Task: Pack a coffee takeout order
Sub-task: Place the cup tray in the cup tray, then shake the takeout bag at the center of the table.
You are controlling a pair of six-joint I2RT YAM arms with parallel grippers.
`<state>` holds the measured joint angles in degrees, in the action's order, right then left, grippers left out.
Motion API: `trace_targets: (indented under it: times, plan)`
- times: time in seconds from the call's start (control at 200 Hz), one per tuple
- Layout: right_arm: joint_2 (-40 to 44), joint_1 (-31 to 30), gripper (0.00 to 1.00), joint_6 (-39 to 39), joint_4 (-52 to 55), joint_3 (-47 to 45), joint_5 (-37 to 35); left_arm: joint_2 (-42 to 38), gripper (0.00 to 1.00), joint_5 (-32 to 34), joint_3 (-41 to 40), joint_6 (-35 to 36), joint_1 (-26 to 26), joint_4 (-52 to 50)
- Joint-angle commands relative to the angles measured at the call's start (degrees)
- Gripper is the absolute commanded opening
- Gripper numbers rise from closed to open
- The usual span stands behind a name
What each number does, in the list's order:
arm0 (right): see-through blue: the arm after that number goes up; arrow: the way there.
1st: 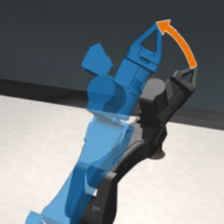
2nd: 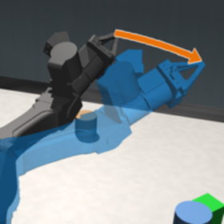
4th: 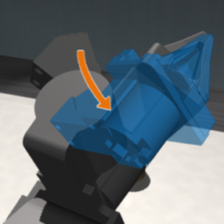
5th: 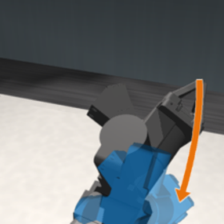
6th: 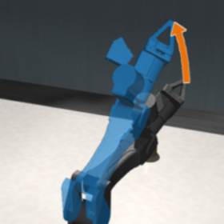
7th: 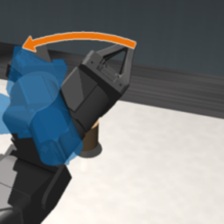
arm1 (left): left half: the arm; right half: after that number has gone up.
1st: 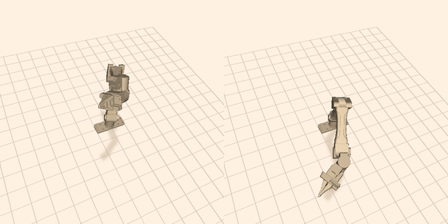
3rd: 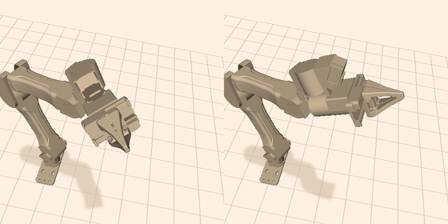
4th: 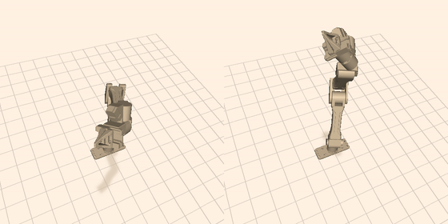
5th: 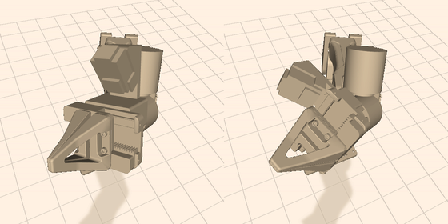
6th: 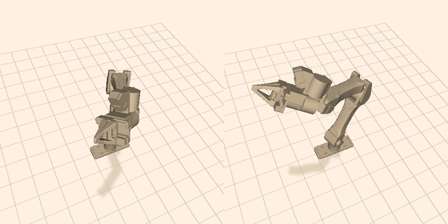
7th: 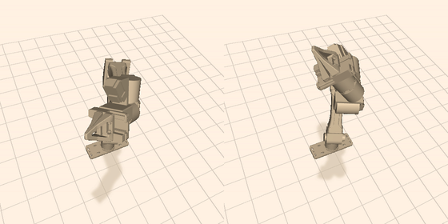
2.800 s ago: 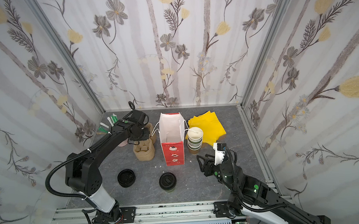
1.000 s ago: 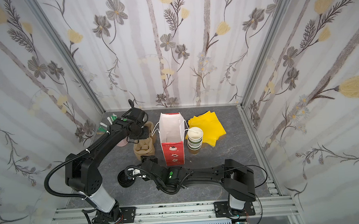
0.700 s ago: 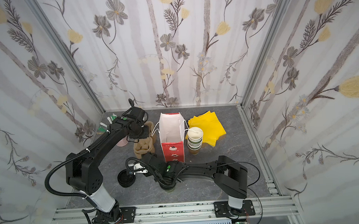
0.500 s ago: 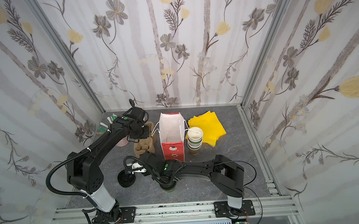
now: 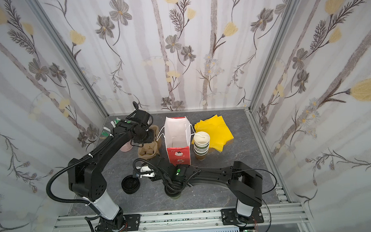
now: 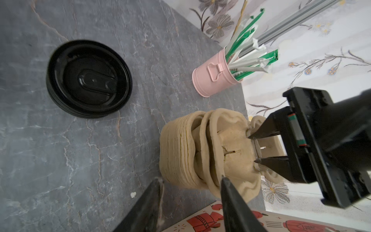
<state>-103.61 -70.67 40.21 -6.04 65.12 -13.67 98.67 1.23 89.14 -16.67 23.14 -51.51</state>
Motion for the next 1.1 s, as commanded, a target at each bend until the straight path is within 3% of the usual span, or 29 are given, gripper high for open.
trace_targets:
  times: [0.0, 0.22, 0.535, 0.659, 0.819, 1.094]
  plan:
    - [3.34, -0.16, 0.50, -4.53, -3.44, -2.86, 5.13, -0.22, 0.29, 1.05, 0.41, 0.14, -0.33, -1.23]
    - [11.83, -0.34, 0.50, -10.73, -6.59, -9.01, 7.61, -0.91, 0.29, 2.01, 1.36, -0.03, -0.30, -1.45]
    - [31.78, -0.60, 0.50, -23.55, -6.50, -17.29, 7.73, -3.65, 0.28, 1.96, 3.22, 0.05, -0.28, -3.30]
    - [39.60, -0.64, 0.50, -32.94, -3.54, -19.04, 1.75, -6.19, 0.28, 1.76, 3.28, -0.03, -0.28, -4.51]
    - [45.56, -0.13, 0.44, -54.38, 8.22, -16.60, -16.21, -10.61, 0.28, -0.18, 2.45, -0.58, -0.29, -5.69]
    - [46.73, 3.05, 0.49, -70.13, 26.14, -9.52, -19.55, -17.51, 0.28, -4.74, 2.06, -2.57, -0.27, -6.05]
